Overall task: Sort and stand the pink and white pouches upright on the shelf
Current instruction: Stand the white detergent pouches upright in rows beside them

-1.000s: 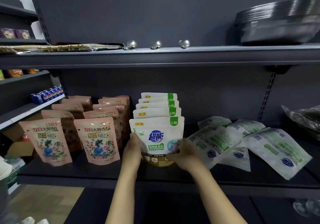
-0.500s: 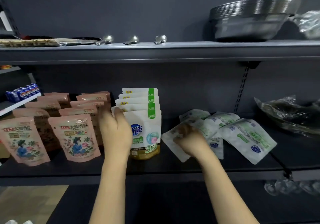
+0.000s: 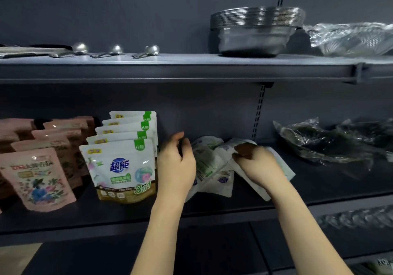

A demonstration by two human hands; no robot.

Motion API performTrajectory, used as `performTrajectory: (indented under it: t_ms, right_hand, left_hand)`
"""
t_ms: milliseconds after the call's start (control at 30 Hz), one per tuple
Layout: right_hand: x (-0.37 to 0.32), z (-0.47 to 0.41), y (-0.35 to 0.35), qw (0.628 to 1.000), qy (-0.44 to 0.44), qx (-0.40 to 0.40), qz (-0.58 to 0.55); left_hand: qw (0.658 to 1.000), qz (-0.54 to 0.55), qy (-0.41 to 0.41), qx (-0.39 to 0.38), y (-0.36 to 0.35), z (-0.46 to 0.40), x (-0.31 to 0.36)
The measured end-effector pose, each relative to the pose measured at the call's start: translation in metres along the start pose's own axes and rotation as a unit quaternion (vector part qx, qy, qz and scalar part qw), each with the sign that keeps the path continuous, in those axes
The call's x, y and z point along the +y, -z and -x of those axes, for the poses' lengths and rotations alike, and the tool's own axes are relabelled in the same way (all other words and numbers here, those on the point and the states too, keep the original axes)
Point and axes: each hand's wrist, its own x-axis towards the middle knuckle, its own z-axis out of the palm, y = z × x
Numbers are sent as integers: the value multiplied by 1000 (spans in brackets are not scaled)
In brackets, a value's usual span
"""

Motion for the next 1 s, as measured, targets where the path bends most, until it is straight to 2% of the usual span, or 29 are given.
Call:
performTrajectory:
  t_ms: [267, 367, 500, 700, 800, 900, 1000]
  right_hand:
    - [-1, -43, 1, 999, 4, -25, 25]
    - [0, -63, -10, 998, 17, -34, 56]
    - [10, -94, -33, 998, 25, -38, 39]
    - [15, -123, -66, 993, 20, -102, 56]
    - [16, -123, -83, 987, 63, -125, 84]
    - [24, -124, -102, 979, 89, -153, 104]
    - [45, -127, -124, 978, 122, -131, 103]
  left_hand:
    - [997, -46, 30, -46, -31, -42, -14]
    - [997, -44, 29, -60, -41, -58, -23]
    - [992, -60, 51, -97, -61, -78, -37]
    - [964, -97, 153, -197, -97, -114, -74]
    - [941, -82, 220, -243, -115, -126, -88]
    - [937, -67, 263, -219, -131, -136, -103]
    - [933, -79, 300, -179, -137, -145, -112]
